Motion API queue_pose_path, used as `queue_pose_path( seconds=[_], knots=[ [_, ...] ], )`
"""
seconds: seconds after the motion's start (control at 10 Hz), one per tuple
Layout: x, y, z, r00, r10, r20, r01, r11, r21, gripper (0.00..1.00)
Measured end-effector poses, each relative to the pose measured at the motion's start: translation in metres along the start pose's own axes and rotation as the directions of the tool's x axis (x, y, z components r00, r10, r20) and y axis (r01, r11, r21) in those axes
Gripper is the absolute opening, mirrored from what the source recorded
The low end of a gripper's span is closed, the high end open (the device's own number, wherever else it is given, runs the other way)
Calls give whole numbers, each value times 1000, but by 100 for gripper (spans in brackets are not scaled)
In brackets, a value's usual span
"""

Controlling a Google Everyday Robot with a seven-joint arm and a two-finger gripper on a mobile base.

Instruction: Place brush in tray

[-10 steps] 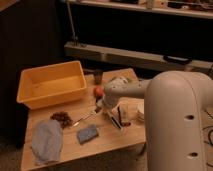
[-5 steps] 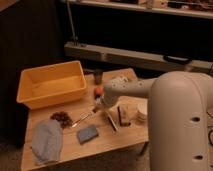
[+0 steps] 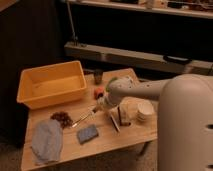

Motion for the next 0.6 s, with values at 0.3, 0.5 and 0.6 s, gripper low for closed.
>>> queue_pose_path(
  seconds=[0.3, 0.5, 0.6],
  knots=[
    [-7, 3, -38, 997, -32, 72, 34, 999, -30, 0],
    [-18, 6, -73, 991, -67, 114, 72, 997, -35, 0],
    [-22, 6, -87, 988, -82, 130, 87, 996, -36, 0]
  ],
)
